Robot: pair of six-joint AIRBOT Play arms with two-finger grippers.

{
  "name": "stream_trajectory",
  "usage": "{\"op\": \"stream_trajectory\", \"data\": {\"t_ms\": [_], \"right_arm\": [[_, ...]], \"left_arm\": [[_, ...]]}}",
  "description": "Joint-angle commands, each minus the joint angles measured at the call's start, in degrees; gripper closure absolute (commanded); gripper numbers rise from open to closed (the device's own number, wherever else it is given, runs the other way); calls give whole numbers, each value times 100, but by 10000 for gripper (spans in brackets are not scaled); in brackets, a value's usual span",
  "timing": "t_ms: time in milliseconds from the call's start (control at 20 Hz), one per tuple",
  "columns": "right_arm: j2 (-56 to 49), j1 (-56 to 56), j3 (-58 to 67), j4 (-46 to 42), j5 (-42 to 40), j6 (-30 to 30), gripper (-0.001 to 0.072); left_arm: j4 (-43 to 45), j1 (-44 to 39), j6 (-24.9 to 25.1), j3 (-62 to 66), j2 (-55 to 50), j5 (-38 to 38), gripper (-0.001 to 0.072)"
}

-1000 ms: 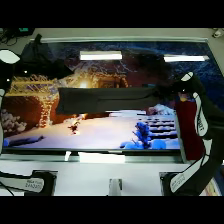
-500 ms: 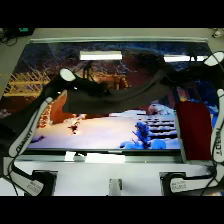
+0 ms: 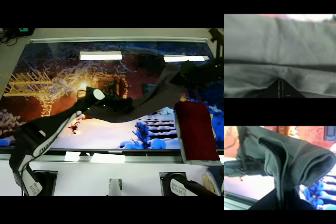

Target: Fold the shirts.

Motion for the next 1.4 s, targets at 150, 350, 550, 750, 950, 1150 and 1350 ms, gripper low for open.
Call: {"op": "stream_trajectory", "data": {"t_ms": [150,350,550,750,950,1150,1350], "right_arm": [[216,4,0,-184,37,140,682],[151,219,0,-219,-232,238,682],[-361,1217,0,-247,-977,284,682],[-1331,2308,0,-243,-1838,614,682],[-2393,3272,0,-234,-2627,1078,682],[-3128,3836,0,-212,-3661,1716,30],[-2914,3615,7,-262,-3480,1733,50]], "left_arm": [[-638,-599,256,0,-140,348,674],[664,221,175,0,424,-72,677],[2345,1360,162,0,1556,-1115,676],[3095,2603,186,0,2970,-1735,675],[3110,3456,184,-4,4291,-2024,675],[3108,3595,184,-17,5136,-2085,675],[3141,3595,184,-17,5370,-2459,674]]}}
